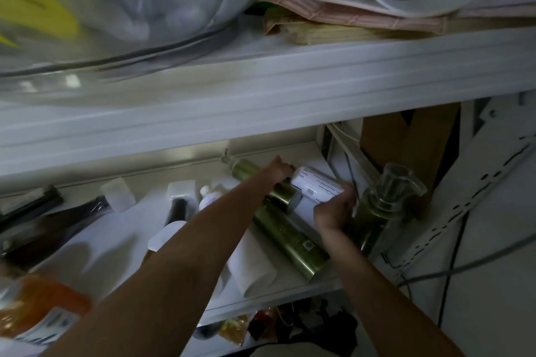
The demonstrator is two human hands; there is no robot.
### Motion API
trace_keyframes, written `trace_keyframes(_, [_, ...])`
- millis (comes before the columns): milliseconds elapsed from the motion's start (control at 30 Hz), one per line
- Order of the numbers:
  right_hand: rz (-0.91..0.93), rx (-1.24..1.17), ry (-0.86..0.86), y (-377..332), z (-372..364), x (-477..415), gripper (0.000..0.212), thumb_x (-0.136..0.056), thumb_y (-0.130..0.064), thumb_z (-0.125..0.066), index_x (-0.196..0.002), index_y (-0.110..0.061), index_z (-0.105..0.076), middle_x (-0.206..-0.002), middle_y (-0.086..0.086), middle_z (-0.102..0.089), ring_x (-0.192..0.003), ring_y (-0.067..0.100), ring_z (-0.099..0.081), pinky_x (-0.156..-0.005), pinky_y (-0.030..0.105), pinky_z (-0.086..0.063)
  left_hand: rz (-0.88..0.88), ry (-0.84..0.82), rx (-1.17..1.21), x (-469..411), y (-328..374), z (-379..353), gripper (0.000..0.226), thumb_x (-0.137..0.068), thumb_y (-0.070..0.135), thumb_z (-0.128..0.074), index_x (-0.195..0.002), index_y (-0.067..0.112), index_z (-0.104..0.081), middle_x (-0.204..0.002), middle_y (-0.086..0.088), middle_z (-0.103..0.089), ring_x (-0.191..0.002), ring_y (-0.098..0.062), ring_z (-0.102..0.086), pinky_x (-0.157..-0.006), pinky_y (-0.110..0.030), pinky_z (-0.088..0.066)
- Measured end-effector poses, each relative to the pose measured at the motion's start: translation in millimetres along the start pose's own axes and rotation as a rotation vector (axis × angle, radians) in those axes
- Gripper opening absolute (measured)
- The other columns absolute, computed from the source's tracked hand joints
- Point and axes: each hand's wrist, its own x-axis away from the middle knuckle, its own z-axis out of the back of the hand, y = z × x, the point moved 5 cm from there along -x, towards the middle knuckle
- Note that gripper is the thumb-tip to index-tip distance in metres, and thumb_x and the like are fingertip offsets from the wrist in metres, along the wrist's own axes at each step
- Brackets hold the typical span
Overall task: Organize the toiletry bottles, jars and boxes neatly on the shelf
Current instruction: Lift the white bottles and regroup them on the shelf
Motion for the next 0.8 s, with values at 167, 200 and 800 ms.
trace_keyframes(167, [-0.052, 0.058, -0.017, 9, -6, -9, 0.086, -0.079, -0.002, -0.063, -0.148, -0.018, -0.014, -0.152, 0.017, -0.022, -0.139, 0.035, -0.026, -0.111, 0.049, -0.031, 0.003, -0.014, -0.083, -5, -5, 2, 0.066, -0.086, 0.006, -0.054, -0.145, 0.008, -0.026, -0.141, -0.019, -0.042, -0.126, -0.036, -0.044, -0.104, -0.041, -0.038])
trace_keyframes(200, [-0.049, 0.074, -0.031, 13, -10, -11, 0.089, -0.079, -0.002, -0.062, -0.149, -0.017, -0.010, -0.153, 0.017, -0.020, -0.140, 0.035, -0.025, -0.112, 0.049, -0.030, 0.000, 0.000, -0.109, -4, -5, 2, 0.068, -0.084, 0.005, -0.054, -0.145, 0.008, -0.027, -0.142, -0.019, -0.041, -0.127, -0.037, -0.043, -0.105, -0.042, -0.039])
trace_keyframes(800, [-0.031, -0.234, -0.106, -17, -7, 29, 0.087, -0.081, 0.013, -0.052, -0.149, -0.023, -0.012, -0.152, 0.011, -0.021, -0.139, 0.029, -0.027, -0.112, 0.048, -0.032, -0.284, 0.185, 0.138, 35, 46, 28, 0.070, -0.083, -0.004, -0.052, -0.147, 0.011, -0.026, -0.143, -0.005, -0.019, -0.105, -0.023, -0.041, -0.073, -0.030, -0.047])
